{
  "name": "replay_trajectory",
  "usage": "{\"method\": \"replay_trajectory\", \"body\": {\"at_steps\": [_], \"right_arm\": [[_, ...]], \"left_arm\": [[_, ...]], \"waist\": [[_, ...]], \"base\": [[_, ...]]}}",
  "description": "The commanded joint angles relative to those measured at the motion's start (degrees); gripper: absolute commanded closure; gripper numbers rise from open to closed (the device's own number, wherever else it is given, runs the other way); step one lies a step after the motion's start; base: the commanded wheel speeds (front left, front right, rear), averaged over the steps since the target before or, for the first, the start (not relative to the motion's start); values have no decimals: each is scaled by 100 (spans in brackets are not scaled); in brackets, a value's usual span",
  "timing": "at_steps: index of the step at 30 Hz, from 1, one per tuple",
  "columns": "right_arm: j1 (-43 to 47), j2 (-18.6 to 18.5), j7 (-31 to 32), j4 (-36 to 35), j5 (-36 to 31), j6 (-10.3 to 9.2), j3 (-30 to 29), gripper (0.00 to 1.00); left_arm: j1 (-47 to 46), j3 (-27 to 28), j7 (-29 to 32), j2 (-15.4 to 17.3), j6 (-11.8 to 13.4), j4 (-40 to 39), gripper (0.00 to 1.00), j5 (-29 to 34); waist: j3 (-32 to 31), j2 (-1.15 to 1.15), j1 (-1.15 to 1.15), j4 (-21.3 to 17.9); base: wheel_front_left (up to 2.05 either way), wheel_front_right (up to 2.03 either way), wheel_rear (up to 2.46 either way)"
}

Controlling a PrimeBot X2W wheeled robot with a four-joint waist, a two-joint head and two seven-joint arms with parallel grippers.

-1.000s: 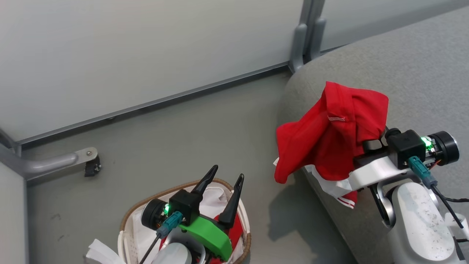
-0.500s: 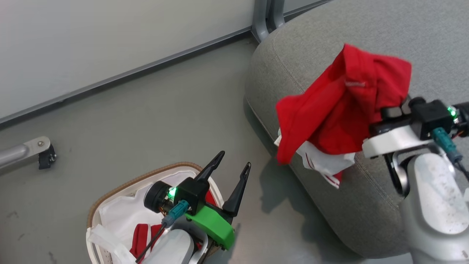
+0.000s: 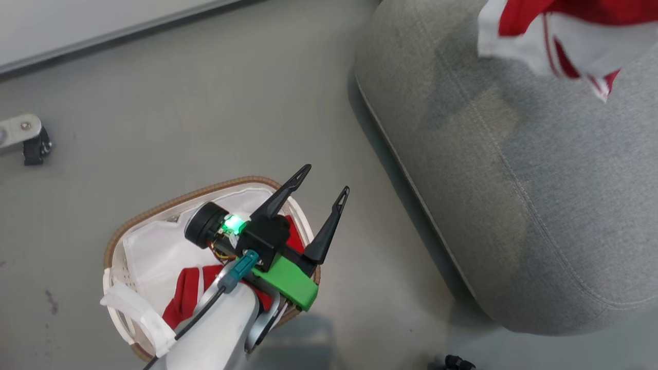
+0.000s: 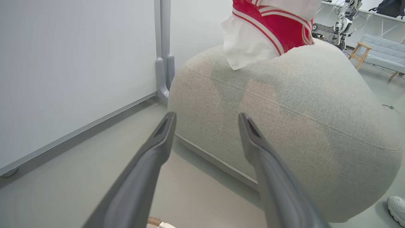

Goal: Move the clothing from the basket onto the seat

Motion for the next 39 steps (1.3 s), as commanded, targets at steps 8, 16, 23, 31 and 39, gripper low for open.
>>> {"method": "replay_trajectory", "body": {"at_steps": [8, 16, 23, 31, 39], "right_arm": [[-825, -822, -15, 1077, 39, -8, -822, 100], [-446, -723, -15, 1957, -227, -8, -1193, 100], [-80, -268, -15, 2452, -395, -8, -1263, 100], [361, 159, -15, 2383, -499, -8, -1170, 0], [1277, 353, -15, 1682, -352, -8, -1187, 0]], "left_arm": [[-358, 136, 3, 234, -16, -156, 0, 202], [-392, 338, 3, 354, -1, -263, 0, 330], [-349, 420, 3, 347, 16, -290, 0, 404], [-191, 455, 3, 258, 15, -206, 0, 391], [-26, 551, 3, 115, 3, -152, 0, 291]], "waist": [[1369, 0, -1, 413], [1855, 0, -1, 424], [1985, 0, -1, 360], [1813, 0, -1, 335], [1358, 0, -1, 403]], "base": [[0, 0, 0], [0, 0, 0], [0, 0, 0], [0, 0, 0], [0, 0, 0]]}}
